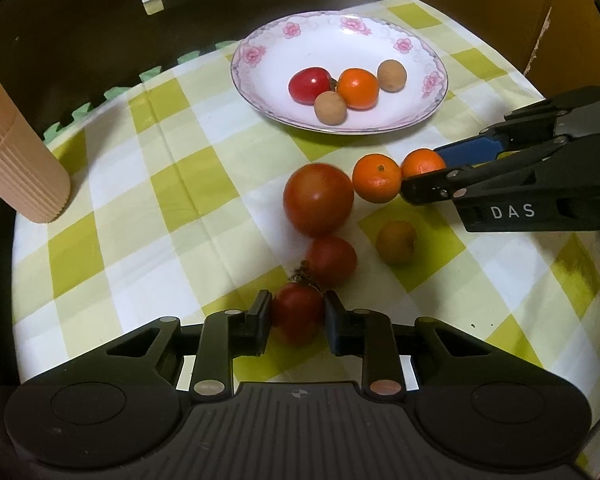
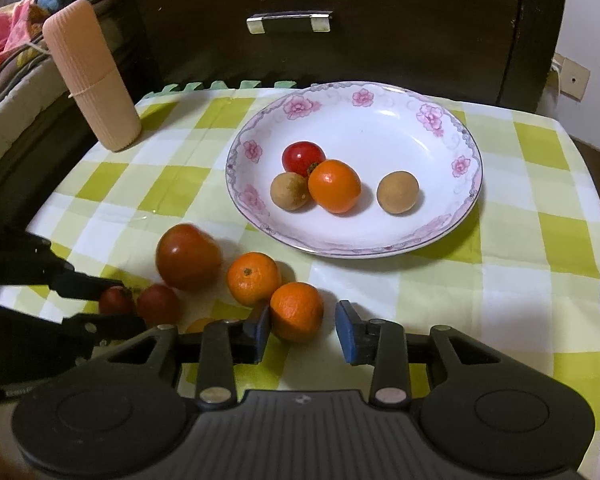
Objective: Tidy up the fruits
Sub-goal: 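Close the right tool on the small orange while the left tool grasps a red cherry tomato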
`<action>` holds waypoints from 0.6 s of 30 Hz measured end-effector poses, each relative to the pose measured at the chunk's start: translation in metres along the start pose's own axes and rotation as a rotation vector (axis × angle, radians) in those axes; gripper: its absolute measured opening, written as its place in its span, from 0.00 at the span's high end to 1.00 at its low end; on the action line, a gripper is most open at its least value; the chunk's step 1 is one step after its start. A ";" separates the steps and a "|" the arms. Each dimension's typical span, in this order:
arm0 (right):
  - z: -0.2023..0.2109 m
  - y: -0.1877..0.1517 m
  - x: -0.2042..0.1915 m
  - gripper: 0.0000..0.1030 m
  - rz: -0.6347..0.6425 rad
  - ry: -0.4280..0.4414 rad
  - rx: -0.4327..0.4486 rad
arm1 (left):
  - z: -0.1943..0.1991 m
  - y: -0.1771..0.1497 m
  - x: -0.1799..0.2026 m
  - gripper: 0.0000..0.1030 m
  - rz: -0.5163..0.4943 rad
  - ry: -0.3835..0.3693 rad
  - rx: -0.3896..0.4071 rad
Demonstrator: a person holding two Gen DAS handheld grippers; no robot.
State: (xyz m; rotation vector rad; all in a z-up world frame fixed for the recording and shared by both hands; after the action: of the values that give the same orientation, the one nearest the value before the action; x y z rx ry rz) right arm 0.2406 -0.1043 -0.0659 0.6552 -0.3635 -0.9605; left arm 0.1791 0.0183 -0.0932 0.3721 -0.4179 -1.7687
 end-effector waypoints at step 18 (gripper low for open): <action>0.005 0.002 -0.011 0.74 0.063 -0.058 0.008 | 0.003 -0.001 0.003 0.67 0.015 0.020 0.004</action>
State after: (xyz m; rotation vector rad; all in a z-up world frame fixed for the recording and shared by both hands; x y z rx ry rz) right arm 0.2330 -0.0960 -0.0610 0.6206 -0.4370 -0.9198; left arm 0.1765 0.0159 -0.0907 0.3879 -0.4088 -1.7482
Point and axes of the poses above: each gripper's, at about its wrist camera, not at the fingertips, and z roughly against the way its jaws point, x to its right, y to its top, the point moved 7 cm from there along -z, roughly the way its jaws point, and after that the axes turned 6 degrees about z, right-handed, at the moved point
